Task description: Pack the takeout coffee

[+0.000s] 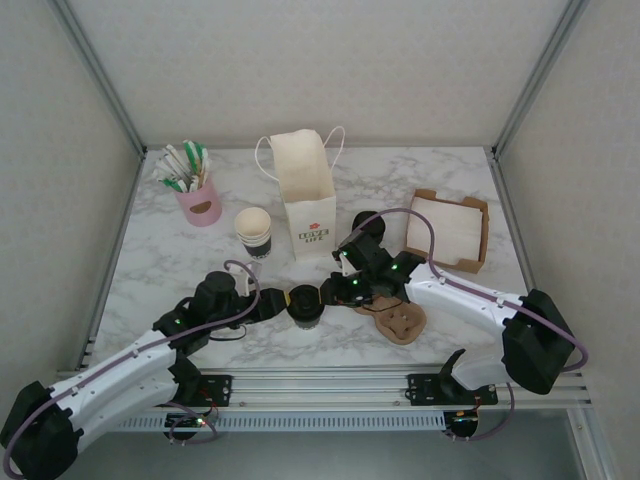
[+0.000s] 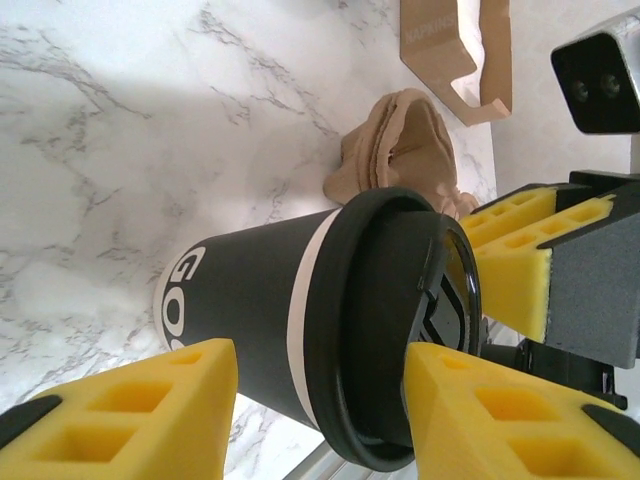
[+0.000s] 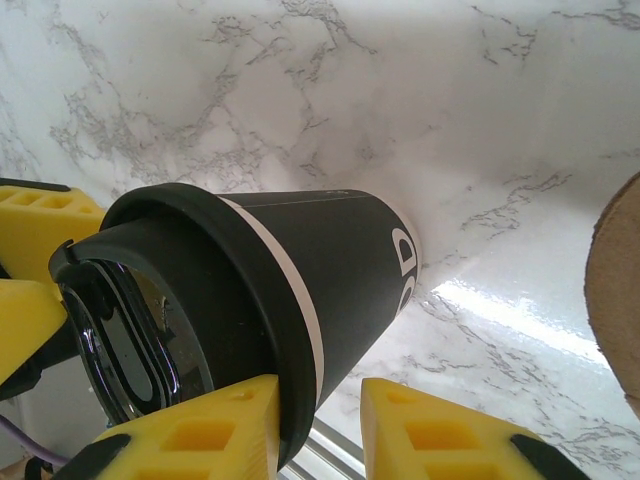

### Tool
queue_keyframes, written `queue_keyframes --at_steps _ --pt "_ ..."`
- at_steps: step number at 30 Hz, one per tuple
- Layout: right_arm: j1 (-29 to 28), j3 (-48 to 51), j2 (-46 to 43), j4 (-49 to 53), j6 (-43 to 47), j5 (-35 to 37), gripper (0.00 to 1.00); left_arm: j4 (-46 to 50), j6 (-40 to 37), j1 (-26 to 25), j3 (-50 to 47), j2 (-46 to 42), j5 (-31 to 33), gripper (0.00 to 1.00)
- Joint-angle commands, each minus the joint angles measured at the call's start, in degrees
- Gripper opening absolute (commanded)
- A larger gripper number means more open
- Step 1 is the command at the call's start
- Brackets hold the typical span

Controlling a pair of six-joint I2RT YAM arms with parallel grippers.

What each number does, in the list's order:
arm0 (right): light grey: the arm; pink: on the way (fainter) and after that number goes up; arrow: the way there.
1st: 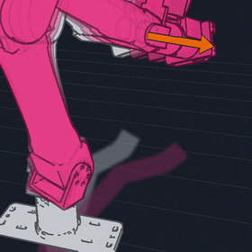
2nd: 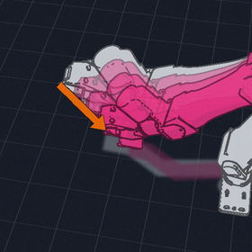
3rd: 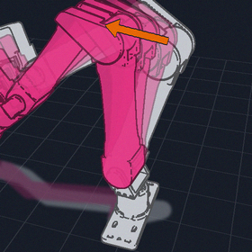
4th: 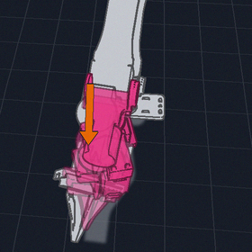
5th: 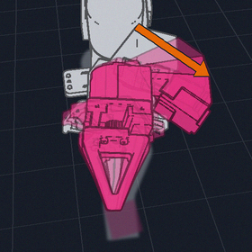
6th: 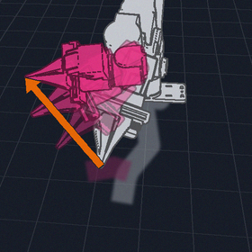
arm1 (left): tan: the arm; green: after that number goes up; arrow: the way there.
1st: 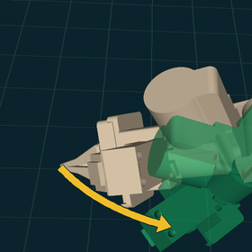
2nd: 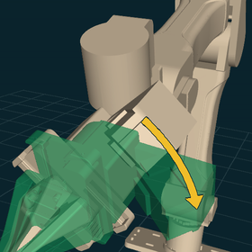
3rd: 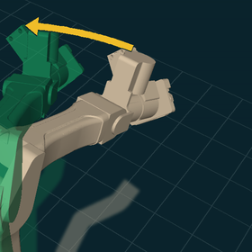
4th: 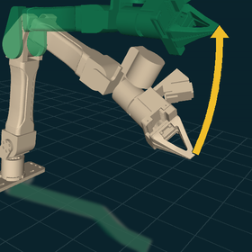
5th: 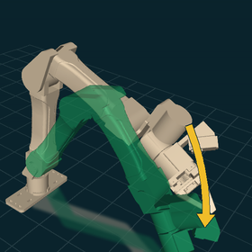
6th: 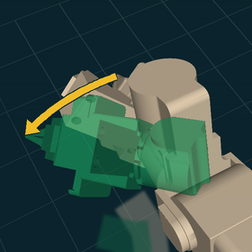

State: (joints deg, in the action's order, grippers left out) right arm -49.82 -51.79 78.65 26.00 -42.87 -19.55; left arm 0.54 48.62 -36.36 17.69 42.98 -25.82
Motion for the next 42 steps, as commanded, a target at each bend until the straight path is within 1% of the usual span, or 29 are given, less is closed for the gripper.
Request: queue_keyframes --at_steps 1,5,8,15,21,26,30,34,40,42 --pt "-0.7 -0.8 1.4 3.0 0.2 1.4 0.26 3.4 -1.2 1.3 2.4 -1.8 1.5 0.49" --pt "-0.8 -1.1 1.8 3.0 0.2 1.5 0.26 3.5 -1.2 2.3 1.8 -2.7 1.2 0.48" --pt "-0.9 -1.5 2.1 3.0 0.3 1.5 0.26 3.3 -1.1 2.8 1.1 -2.6 0.6 0.45" --pt "-1.3 -2.3 2.9 2.9 0.4 1.5 0.26 0.8 -1.1 3.0 0.2 0.5 -2.6 0.43" --pt "-1.6 -3.0 3.9 2.9 0.3 2.0 0.26 0.4 -1.4 3.0 -1.2 2.8 -3.5 0.35" --pt "-1.6 -4.9 5.5 3.5 1.3 3.3 0.26 -0.6 -0.7 3.0 -2.1 2.8 -3.9 0.32" --pt "-1.4 -9.1 8.6 5.3 3.4 4.9 0.26 -1.3 -0.1 3.0 -1.7 2.3 -4.0 0.32" --pt "-1.4 -10.9 9.7 5.6 3.8 5.0 0.26 1.1 -0.5 3.0 -1.0 0.8 -3.8 0.38" --pt "-1.4 -10.1 7.2 6.8 3.1 6.1 0.29 3.9 -1.1 3.0 -0.4 -0.9 -3.4 0.45" --pt "-1.4 -9.8 5.7 7.4 2.8 6.7 0.3 4.6 -1.4 3.0 -0.1 -0.9 -2.9 0.46"
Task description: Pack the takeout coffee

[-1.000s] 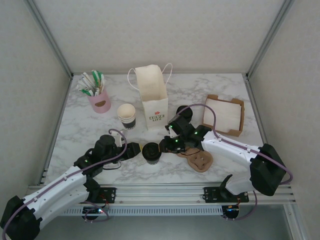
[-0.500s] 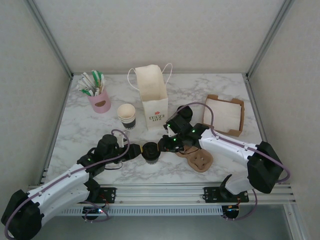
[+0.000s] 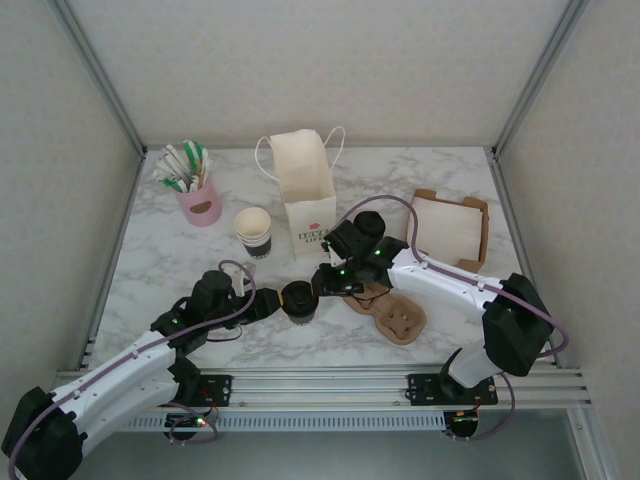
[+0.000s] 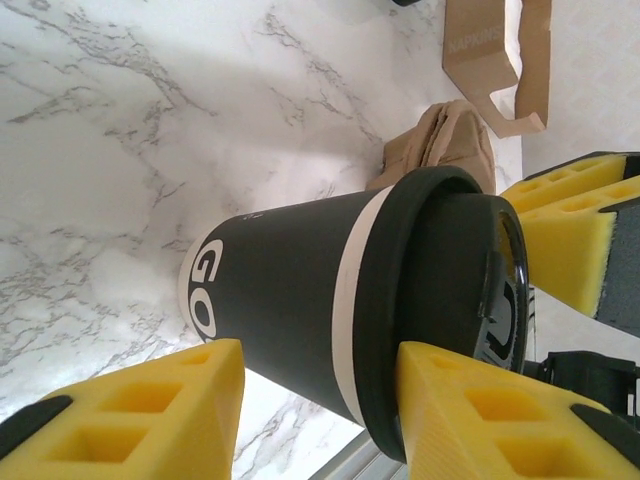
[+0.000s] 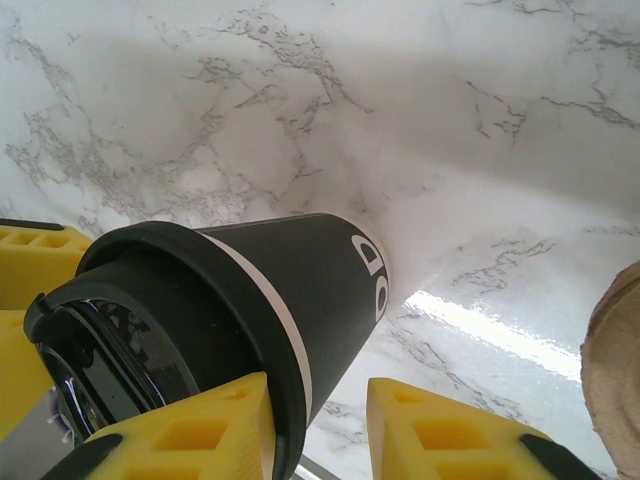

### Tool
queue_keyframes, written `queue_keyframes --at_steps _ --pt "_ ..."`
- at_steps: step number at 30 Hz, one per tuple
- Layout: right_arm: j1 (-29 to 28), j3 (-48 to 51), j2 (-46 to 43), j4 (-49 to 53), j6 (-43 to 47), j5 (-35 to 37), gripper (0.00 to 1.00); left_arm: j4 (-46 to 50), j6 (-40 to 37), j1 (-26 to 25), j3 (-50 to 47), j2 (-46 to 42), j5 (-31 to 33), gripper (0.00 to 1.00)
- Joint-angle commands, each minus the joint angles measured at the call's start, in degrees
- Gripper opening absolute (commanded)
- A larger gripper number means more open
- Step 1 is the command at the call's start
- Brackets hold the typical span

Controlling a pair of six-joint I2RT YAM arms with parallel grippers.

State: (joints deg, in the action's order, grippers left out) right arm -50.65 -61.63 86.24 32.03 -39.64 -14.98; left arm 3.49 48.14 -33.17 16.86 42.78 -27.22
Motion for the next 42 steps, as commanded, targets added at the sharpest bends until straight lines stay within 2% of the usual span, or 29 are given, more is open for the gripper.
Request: queue_keyframes --at_steps 1,11,20,25,29,33,38,39,40,42 --pt "-0.6 0.1 -2.6 1.6 -0.6 2.3 0.31 1.9 -1.2 -0.2 1.1 -0.6 -1.3 0.46" --pt "-1.1 3.3 -7.2 1.8 -2.0 1.4 0.31 3.7 -2.2 -0.2 2.9 -0.8 -0.1 0.46" --pt "-2.7 5.7 -5.8 -0.9 -3.0 0.1 0.31 2.4 -2.3 -0.2 3.5 0.8 -0.6 0.46" --pt "-2.8 4.8 -6.5 1.0 -3.4 2.7 0.3 4.4 -3.3 -0.2 5.8 0.6 1.0 0.46" --pt "-2.7 2.1 -9.7 6.7 -2.1 7.1 0.34 9.5 -5.8 -0.2 10.8 -0.4 6.3 0.54" --pt "-2.8 -2.0 -12.7 13.7 -0.5 12.0 0.45 14.0 -8.1 -0.2 16.8 -2.0 12.2 0.69" --pt "-2.9 -11.6 -19.0 27.9 1.6 19.0 0.84 16.4 -10.4 -0.2 25.0 -4.2 17.8 0.88" --pt "-2.9 -12.8 -20.1 29.7 2.0 19.9 0.88 16.5 -10.8 -0.2 26.5 -4.3 18.2 0.91" --pt "-2.8 -14.7 -21.2 31.8 2.5 20.6 0.92 16.8 -11.4 -0.2 28.3 -4.1 18.6 0.98" --pt "-2.9 -18.0 -22.7 35.9 3.1 22.1 0.97 18.6 -13.0 -0.2 32.3 -3.4 19.7 1.0"
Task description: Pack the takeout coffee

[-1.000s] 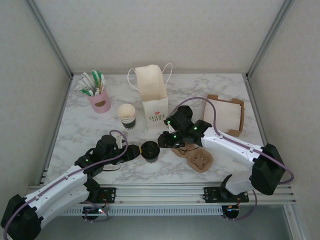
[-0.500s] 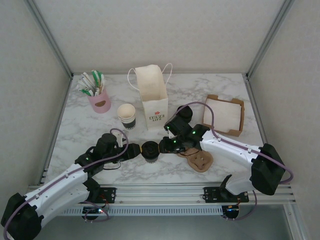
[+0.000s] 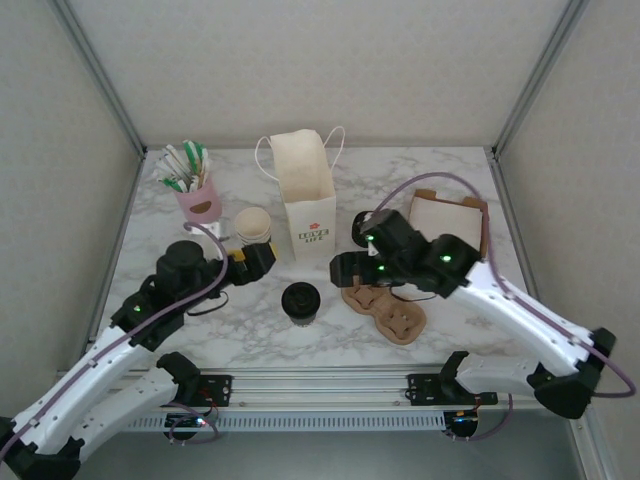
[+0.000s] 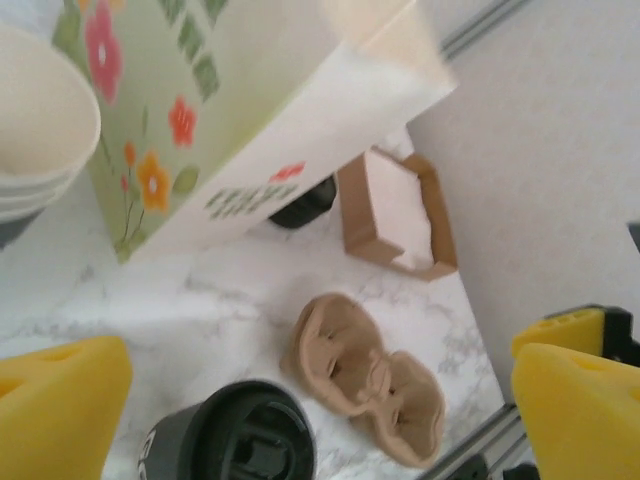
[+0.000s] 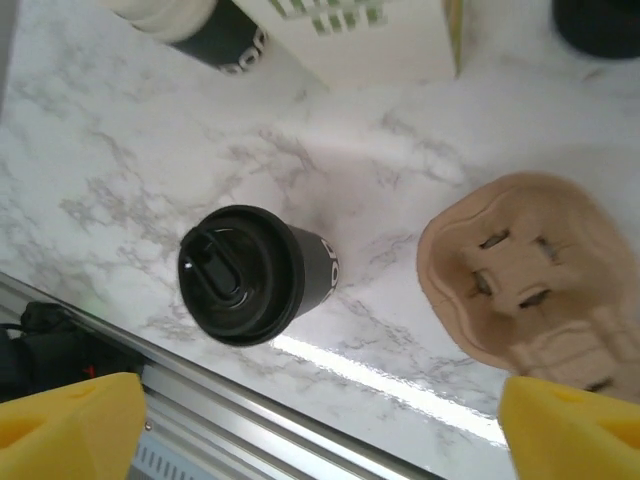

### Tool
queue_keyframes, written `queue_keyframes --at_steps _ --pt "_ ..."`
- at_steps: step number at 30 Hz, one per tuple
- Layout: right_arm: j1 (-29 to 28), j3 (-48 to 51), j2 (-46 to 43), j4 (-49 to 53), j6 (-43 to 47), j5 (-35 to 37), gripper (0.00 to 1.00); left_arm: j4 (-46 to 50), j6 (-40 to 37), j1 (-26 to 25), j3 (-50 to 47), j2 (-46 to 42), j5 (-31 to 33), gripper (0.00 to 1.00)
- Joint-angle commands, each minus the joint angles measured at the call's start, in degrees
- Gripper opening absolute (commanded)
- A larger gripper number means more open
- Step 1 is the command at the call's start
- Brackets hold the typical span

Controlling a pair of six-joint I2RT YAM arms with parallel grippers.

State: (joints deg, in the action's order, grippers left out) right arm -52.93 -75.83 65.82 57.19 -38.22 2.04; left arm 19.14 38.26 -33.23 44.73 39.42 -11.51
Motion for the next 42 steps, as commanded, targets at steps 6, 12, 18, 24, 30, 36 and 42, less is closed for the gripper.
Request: queue_keyframes --at_steps 6,12,18,24,30,36,42 --pt "-0.3 -11.2 -4.3 20.0 1.5 10.2 0.99 10.7 -7.4 -0.2 15.9 2.4 8.8 1.0" --pt "1.5 -14.2 -0.7 16.7 7.9 7.1 0.99 15.1 -10.6 -0.2 25.3 10.7 13.7 1.0" --pt "4.0 -16.3 6.0 11.1 9.5 5.1 0.99 17.5 -14.0 0.5 34.8 22.0 20.4 1.0" --pt "7.2 -27.4 19.0 10.9 11.6 7.5 0.99 15.7 -17.4 7.6 42.0 31.6 22.8 1.0" --pt "9.9 -34.6 26.9 9.2 14.4 7.8 0.99 9.7 -17.4 20.7 53.2 43.4 11.0 1.0" --pt "15.5 -27.3 25.7 5.4 14.1 6.7 0.99 15.3 -15.7 26.8 78.1 66.4 -7.3 0.82" --pt "21.8 -13.1 17.3 -2.1 13.1 -0.3 0.99 22.3 -13.4 27.8 105.9 89.2 -19.6 0.53"
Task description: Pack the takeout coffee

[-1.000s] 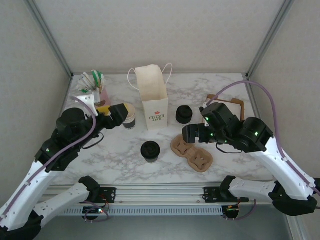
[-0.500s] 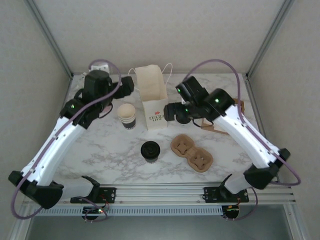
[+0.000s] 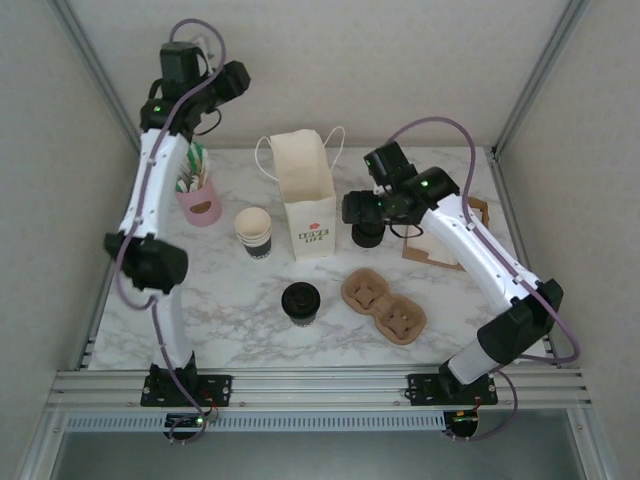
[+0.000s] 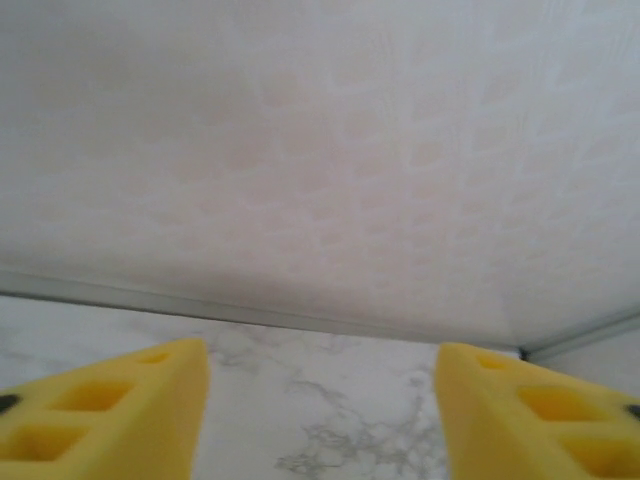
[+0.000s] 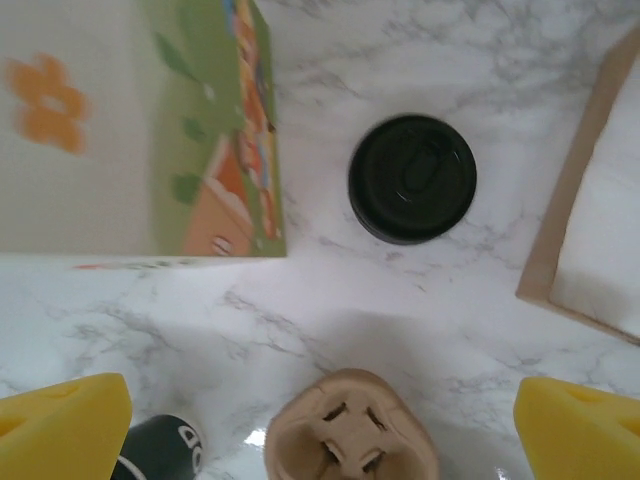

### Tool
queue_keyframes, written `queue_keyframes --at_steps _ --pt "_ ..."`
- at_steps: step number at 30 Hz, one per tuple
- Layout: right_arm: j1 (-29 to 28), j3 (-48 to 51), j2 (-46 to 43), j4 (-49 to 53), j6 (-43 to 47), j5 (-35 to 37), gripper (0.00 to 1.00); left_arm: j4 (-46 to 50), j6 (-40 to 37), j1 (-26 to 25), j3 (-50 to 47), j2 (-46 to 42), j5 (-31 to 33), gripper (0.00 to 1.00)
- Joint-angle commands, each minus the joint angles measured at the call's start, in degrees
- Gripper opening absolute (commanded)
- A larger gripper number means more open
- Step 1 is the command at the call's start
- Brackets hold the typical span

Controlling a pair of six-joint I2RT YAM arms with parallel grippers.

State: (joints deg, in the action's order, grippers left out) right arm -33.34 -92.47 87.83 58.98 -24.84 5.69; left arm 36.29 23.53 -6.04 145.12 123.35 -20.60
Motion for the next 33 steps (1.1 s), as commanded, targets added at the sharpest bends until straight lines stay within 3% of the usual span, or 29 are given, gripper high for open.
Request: queue_keyframes --at_steps 1,4,9,12,21,33 --pt "3.4 5.4 -5.7 -4.6 -0.4 -5.1 0.99 3.4 2.5 1.4 5.4 6.9 -12.5 0.46" --pt "6.1 10.3 -8.3 -6.3 -0.5 -7.9 0.99 -0.6 3.8 2.1 4.4 10.9 -15.6 0.28" --pt "8.2 15.5 -9.8 -7.7 -0.4 -10.3 0.99 -2.8 4.1 0.8 4.0 16.3 -19.0 0.1" --pt "8.6 17.5 -10.6 -8.0 -0.6 -10.5 0.99 -1.8 2.5 -0.5 3.0 17.8 -19.8 0.04" --pt "9.4 21.2 -14.0 -8.3 -1.0 -11.2 0.99 -3.4 -2.6 -3.8 -12.6 11.1 -22.2 0.0" --pt "9.8 24.1 -16.6 -7.6 -1.7 -11.9 0.99 -10.9 -2.8 -6.0 -32.8 -0.4 -21.5 0.0"
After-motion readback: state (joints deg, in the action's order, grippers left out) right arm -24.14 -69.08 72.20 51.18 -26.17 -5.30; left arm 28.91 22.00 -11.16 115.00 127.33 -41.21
